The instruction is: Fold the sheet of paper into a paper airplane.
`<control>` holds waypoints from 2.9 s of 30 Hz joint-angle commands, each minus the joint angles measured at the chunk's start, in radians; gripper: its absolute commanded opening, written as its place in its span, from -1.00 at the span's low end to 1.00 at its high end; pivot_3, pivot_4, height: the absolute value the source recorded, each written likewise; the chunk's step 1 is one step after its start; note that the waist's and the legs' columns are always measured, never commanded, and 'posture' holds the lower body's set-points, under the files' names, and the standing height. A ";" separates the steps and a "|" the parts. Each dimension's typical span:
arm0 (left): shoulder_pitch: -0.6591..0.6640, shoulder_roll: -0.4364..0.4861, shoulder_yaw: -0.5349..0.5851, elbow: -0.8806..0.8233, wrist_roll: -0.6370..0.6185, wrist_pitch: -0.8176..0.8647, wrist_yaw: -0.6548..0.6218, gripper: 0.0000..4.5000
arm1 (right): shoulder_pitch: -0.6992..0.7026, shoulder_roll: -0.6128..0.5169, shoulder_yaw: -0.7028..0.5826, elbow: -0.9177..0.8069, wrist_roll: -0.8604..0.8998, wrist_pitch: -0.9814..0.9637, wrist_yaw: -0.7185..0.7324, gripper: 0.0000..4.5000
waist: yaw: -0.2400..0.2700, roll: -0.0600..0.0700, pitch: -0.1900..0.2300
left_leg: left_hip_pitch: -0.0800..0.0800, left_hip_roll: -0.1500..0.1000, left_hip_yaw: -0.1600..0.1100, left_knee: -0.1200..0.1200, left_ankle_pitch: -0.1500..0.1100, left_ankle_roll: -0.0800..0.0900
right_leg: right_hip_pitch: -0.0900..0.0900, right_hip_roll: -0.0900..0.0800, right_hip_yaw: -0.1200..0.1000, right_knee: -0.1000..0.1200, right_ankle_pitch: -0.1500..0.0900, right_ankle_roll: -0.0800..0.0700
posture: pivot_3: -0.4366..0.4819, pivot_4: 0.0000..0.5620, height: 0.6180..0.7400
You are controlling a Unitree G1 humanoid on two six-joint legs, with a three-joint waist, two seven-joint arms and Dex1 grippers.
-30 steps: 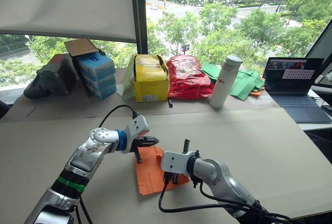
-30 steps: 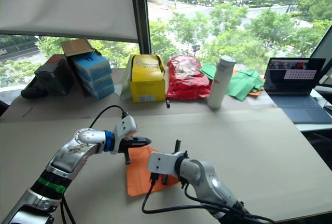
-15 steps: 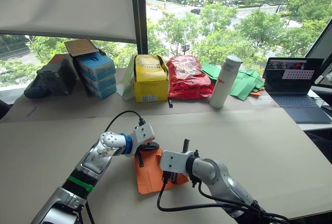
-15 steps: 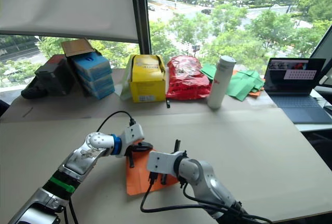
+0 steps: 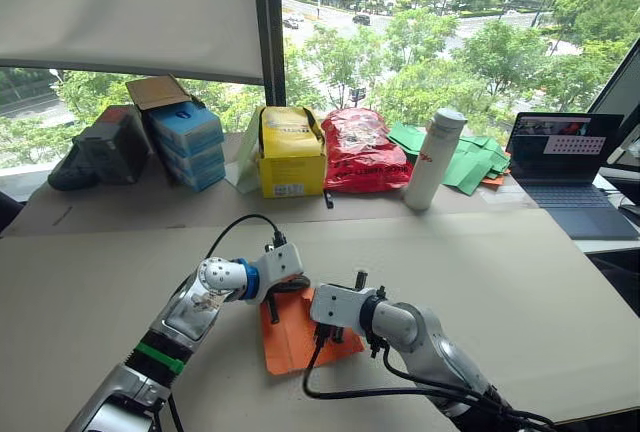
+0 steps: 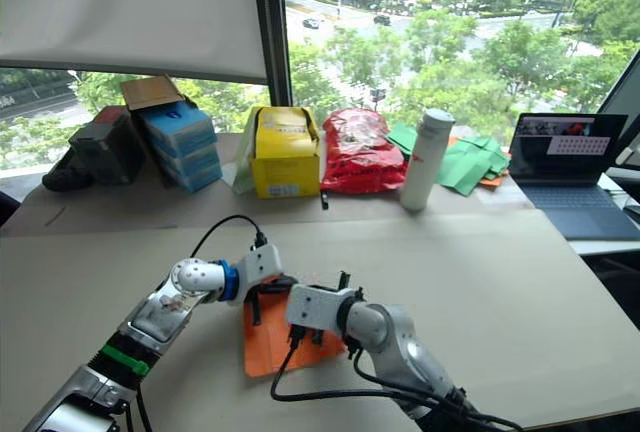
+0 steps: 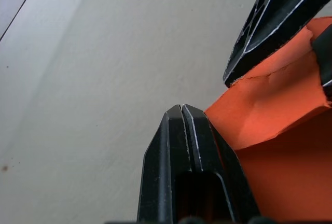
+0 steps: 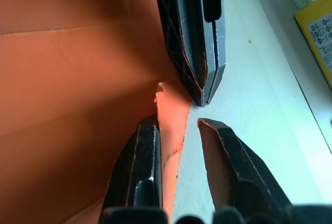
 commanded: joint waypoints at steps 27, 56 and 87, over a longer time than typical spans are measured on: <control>0.037 -0.019 0.004 0.025 0.023 -0.017 0.000 -1.00 | -0.110 0.055 -0.130 0.057 0.449 0.271 -0.018 -0.99 | 0.000 0.001 0.000 | -0.001 0.000 -0.001 0.000 -0.001 0.002 | 0.000 -0.001 0.000 0.000 0.000 0.000 | -0.05 -0.47 1.00; 0.045 -0.017 0.013 0.012 0.025 -0.013 0.005 -1.00 | -0.115 0.015 -0.056 0.130 0.450 0.413 -0.026 -0.99 | 0.000 0.001 -0.002 | 0.000 0.000 -0.001 0.000 -0.001 0.002 | 0.000 -0.002 0.000 0.000 0.000 0.000 | -0.05 -0.47 1.00; 0.032 -0.022 0.009 0.034 0.031 -0.031 -0.005 -1.00 | 0.049 -0.153 -0.089 -0.090 0.484 0.529 -0.026 -0.99 | 0.007 0.000 -0.003 | 0.000 0.000 -0.001 0.000 -0.002 0.004 | 0.001 -0.003 0.000 -0.001 0.000 0.000 | -0.05 -0.47 1.00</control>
